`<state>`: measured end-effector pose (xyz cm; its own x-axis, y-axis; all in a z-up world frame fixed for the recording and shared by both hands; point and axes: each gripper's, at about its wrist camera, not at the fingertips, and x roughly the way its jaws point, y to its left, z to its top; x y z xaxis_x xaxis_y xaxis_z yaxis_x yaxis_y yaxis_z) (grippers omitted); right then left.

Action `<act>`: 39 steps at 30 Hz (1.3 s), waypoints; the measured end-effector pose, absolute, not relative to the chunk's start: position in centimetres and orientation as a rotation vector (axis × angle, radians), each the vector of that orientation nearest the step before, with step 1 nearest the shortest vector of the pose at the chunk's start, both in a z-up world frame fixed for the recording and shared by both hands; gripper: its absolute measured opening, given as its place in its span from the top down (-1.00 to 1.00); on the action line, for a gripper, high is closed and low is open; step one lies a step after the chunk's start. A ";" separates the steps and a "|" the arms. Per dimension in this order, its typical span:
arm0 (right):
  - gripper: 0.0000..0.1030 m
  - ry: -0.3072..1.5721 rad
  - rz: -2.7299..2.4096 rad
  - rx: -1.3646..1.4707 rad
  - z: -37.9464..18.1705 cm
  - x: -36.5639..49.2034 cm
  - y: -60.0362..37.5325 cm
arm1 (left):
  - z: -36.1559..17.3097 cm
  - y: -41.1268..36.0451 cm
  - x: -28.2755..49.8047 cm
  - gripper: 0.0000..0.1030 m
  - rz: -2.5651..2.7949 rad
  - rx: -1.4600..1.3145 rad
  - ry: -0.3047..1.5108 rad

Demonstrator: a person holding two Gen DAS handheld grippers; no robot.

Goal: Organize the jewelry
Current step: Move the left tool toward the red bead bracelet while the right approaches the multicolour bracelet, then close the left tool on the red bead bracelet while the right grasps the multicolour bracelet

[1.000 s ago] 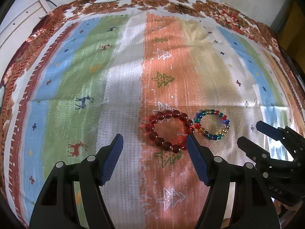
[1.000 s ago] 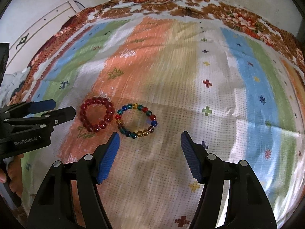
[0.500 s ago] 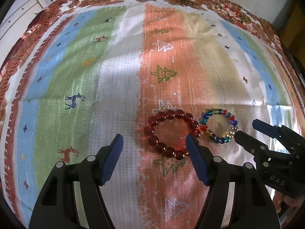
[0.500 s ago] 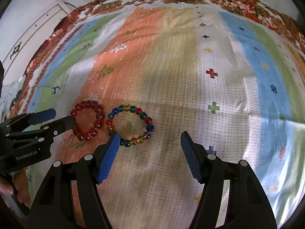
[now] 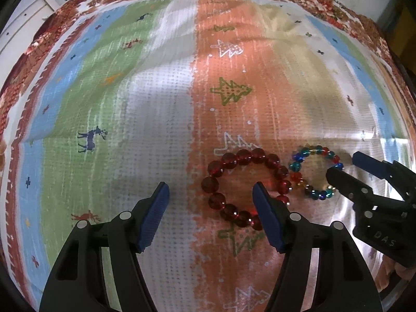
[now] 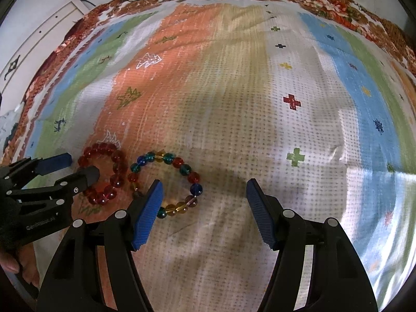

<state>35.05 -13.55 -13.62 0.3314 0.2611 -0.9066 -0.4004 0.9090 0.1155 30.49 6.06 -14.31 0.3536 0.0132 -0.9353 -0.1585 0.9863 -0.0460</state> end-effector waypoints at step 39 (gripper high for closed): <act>0.80 1.026 0.469 -0.172 -8.3 31.3 -15.1 | -8.7 4.7 27.8 0.75 0.090 -0.121 1.058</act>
